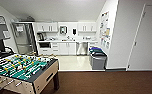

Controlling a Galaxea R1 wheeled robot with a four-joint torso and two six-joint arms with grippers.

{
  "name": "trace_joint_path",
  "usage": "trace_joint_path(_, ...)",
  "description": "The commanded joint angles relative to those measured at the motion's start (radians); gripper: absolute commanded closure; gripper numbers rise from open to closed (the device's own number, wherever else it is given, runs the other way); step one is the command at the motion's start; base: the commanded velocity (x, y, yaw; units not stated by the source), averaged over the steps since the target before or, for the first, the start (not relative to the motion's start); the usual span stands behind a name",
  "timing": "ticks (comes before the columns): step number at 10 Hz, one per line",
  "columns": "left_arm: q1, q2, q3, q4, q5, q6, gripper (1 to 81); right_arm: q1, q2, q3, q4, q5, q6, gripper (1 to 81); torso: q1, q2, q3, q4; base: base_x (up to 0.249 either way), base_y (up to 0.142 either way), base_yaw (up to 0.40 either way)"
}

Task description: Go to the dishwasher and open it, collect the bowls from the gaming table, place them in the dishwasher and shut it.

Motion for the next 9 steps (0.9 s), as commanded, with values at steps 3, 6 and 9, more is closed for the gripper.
trace_joint_path(3, -0.053, -0.002, -0.013, 0.018, 0.051, 0.009, 1.0, 0.034, -0.016, 0.017, -0.013, -0.044, -0.006, 1.0, 0.000, 0.000, 0.000, 0.000, 0.000, 0.000, 0.000)
trace_joint_path(6, -0.055, 0.002, -0.013, 0.018, 0.049, 0.009, 1.0, 0.033, -0.014, 0.009, -0.013, -0.041, -0.007, 1.0, -0.002, -0.001, 0.000, 0.000, 0.077, 0.000, 0.000)
trace_joint_path(9, -0.053, 0.004, -0.013, 0.018, 0.048, 0.009, 1.0, 0.031, -0.014, 0.007, -0.013, -0.041, -0.006, 1.0, -0.001, -0.001, 0.000, 0.000, 0.115, 0.000, 0.000)
